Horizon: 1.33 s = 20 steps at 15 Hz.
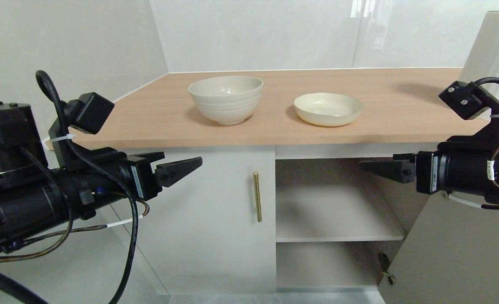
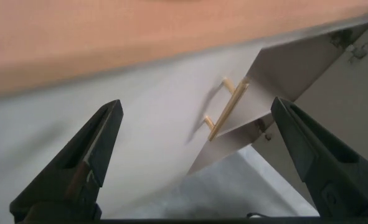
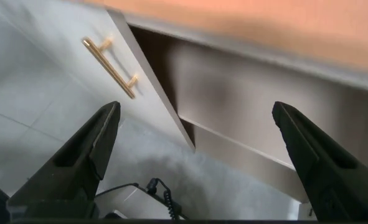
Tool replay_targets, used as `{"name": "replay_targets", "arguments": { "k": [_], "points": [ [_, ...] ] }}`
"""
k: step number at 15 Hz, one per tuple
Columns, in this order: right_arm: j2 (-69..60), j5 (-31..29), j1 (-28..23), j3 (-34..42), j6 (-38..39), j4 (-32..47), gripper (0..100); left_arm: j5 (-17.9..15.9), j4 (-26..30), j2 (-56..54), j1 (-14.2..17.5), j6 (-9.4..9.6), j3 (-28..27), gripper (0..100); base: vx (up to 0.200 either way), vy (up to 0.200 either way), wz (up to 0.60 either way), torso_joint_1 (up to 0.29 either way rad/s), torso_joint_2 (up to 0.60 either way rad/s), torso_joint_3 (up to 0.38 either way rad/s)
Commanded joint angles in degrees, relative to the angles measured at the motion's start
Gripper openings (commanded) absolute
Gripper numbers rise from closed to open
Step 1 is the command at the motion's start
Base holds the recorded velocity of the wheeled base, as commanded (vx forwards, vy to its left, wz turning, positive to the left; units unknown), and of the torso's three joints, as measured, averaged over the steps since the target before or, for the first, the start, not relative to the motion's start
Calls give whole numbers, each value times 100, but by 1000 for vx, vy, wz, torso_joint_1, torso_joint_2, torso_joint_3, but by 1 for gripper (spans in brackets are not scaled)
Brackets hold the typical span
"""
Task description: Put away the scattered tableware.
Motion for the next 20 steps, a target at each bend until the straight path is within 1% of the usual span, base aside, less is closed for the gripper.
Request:
{"name": "replay_targets", "arguments": {
  "k": [1, 5, 9, 14, 15, 17, 19, 20],
  "points": [
    [-7, 1, 16, 10, 1, 7, 100, 1, 4, 47, 1, -4, 4, 100, 0, 0, 0, 119, -134, -251],
    [-7, 1, 16, 10, 1, 7, 100, -8, 4, 73, 1, -4, 4, 100, 0, 0, 0, 104, -481, -273],
    [28, 1, 16, 10, 1, -11, 100, -8, -5, 108, 1, -4, 4, 100, 0, 0, 0, 245, -476, -282],
    [195, -8, 7, 80, 10, -292, 100, -8, -14, 240, 1, -4, 4, 100, 0, 0, 0, 208, -480, -270],
    [265, -8, -2, 89, 10, -397, 100, -8, -22, 293, 1, -13, -22, 100, 0, 0, 0, 222, -486, -281],
    [511, -87, -11, 18, 1, -582, 100, 19, 22, 442, 142, -31, -409, 100, 0, 0, 0, 110, -266, -146],
    [810, -456, -19, -324, 36, -538, 100, 19, 30, 644, 265, -39, -708, 100, 0, 0, 0, 41, -78, -36],
    [1153, -1194, -11, -764, 142, -309, 100, 27, 276, 899, 476, -39, -1138, 100, 0, 0, 0, 0, 0, 0]
  ]
}}
